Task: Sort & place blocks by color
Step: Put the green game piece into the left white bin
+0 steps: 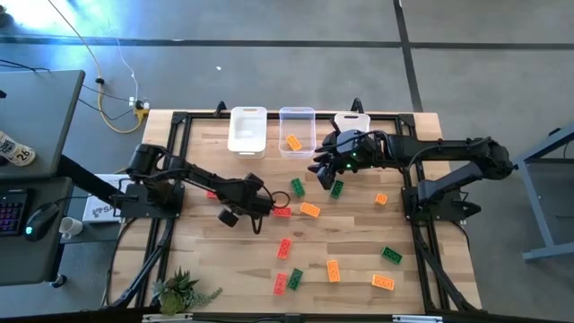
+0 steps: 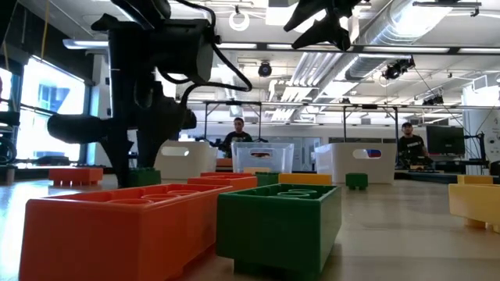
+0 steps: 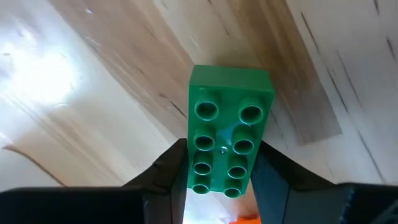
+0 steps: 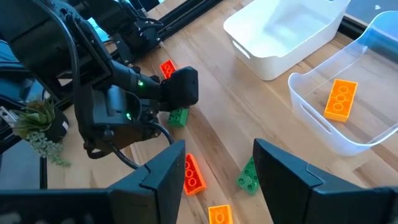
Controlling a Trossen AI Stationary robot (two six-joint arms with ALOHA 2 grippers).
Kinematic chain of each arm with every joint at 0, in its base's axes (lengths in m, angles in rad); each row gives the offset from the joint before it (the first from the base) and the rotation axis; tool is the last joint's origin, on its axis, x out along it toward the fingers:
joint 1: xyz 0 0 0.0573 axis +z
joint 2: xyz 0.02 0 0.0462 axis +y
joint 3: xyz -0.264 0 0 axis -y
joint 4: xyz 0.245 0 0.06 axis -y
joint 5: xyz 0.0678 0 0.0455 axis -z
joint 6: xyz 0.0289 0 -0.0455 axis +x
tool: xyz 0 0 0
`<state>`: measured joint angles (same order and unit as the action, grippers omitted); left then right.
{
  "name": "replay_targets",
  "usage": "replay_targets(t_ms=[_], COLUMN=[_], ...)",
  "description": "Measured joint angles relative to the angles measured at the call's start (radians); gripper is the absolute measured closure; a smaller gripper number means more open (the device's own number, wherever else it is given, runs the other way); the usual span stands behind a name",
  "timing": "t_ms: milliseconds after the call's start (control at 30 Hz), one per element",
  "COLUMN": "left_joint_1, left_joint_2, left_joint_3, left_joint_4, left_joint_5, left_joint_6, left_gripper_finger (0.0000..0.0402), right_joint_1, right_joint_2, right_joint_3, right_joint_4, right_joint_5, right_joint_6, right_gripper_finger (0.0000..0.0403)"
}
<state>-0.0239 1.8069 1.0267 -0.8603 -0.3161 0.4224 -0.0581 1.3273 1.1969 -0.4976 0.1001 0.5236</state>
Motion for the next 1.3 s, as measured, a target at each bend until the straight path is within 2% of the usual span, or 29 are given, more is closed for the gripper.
replay_targets(t_ms=[267,467,767,933,1033,1300], left_joint_1=[0.099,0.247,0.462,0.579,0.643,0.744], left_joint_2=[-0.111,-0.227,-0.383,-0.406,-0.402,-0.372], left_joint_3=[0.000,0.001,0.002,0.002,0.002,0.002], left_joint_4=[0.065,0.177,0.338,0.359,0.353,0.346], left_joint_5=[0.001,-0.012,-0.089,-0.090,-0.055,-0.019], left_joint_6=[-0.061,-0.072,-0.107,-0.145,-0.157,-0.237], left_gripper_finger=[0.0290,0.0290,0.0281,0.0279,0.0277,0.0257], right_joint_1=[0.000,0.000,0.000,0.000,-0.001,0.008], right_joint_2=[0.000,0.000,0.001,0.008,0.015,0.064], right_joint_3=[0.000,0.000,0.000,0.000,-0.001,-0.001], right_joint_4=[0.000,0.000,0.000,0.000,0.004,0.014], right_joint_5=[-0.003,-0.003,0.002,0.003,-0.001,-0.052], right_joint_6=[0.000,0.000,0.001,0.020,-0.003,-0.006], right_gripper_finger=[0.0224,0.0224,0.0224,0.0224,0.0224,0.0224])
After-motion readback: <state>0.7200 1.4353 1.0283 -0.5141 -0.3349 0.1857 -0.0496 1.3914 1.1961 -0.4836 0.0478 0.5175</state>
